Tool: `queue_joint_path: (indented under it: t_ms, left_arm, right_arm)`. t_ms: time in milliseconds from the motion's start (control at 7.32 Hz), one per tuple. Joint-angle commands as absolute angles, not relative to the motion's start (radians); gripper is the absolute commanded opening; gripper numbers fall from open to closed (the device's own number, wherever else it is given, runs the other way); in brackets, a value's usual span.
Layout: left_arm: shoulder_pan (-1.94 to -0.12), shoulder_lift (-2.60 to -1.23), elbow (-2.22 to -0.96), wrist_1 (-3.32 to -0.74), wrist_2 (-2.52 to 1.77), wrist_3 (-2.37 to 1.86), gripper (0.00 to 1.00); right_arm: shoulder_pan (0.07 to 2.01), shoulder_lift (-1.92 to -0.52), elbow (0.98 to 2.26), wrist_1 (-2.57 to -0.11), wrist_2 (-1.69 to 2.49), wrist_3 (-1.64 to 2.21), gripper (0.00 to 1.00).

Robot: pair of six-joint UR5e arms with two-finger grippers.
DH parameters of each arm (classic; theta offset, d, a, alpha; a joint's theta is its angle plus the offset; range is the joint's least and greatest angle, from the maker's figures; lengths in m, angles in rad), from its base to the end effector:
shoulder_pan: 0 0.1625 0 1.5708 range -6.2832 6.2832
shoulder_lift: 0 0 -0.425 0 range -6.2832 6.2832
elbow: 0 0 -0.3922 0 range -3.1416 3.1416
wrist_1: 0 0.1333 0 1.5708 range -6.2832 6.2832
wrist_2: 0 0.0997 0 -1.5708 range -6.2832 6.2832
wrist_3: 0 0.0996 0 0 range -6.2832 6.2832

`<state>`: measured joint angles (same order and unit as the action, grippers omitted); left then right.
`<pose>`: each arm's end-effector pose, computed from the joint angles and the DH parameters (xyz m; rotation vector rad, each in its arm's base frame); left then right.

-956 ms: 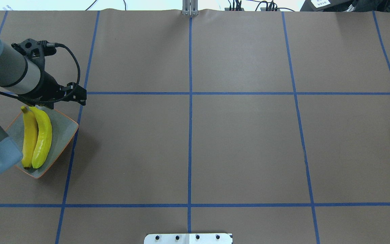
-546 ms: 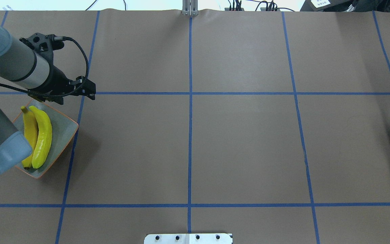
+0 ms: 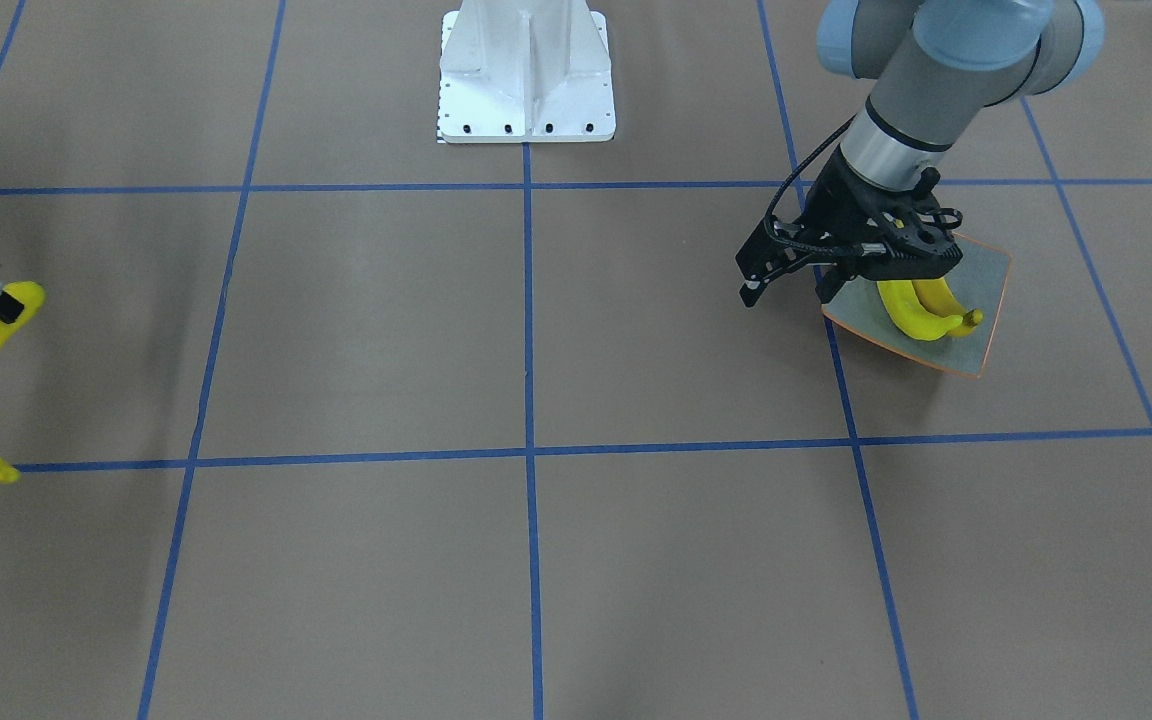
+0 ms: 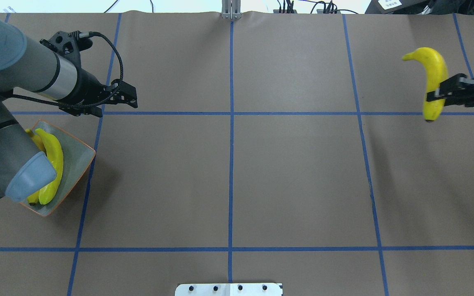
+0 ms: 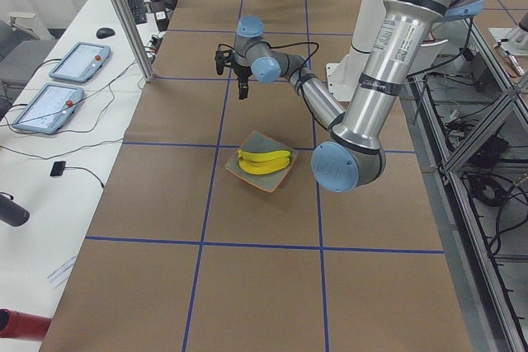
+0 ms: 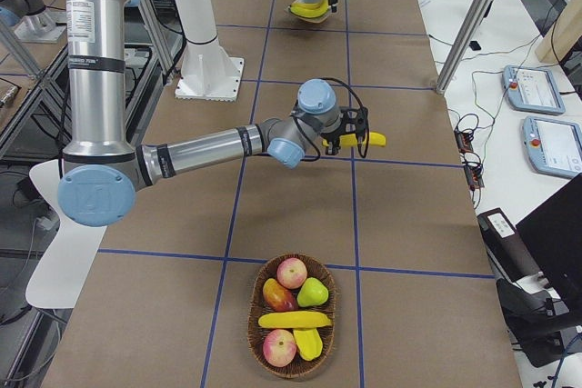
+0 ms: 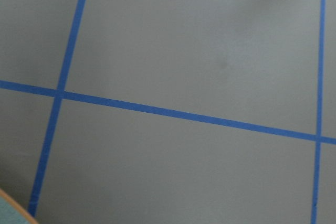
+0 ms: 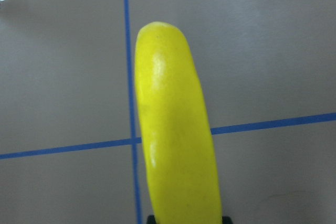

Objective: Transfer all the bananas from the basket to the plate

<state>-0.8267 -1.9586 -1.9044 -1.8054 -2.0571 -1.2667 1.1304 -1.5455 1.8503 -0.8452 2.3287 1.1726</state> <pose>0.3322 -0.4889 0.2663 0.1231 1.0312 -0.2426 -0.1537 -0.4783 0.4214 0.1797 -1.1779 0.2538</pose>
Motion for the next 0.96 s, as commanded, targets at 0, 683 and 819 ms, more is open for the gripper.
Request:
queue_joint_path:
  t_ms: [0,683,819]
  left_arm:
    - [-0.816,-1.997,-1.878,-1.847,-2.057,-1.314,1.0]
    - [-0.741,-2.037,-1.85,-2.11,-2.057,-1.482,1.0]
    - [-0.729,-2.037,-1.847,-2.178,-2.057,-1.505,1.0]
  right_arm:
    - [0.897,-1.407,1.891,-0.847,2.142,1.394,0.0]
    - [0.539,-1.157,1.875,-0.851,1.884,1.569,0.0]
    - [0.513,-1.126,1.875,-0.845,1.87,1.6,0.0]
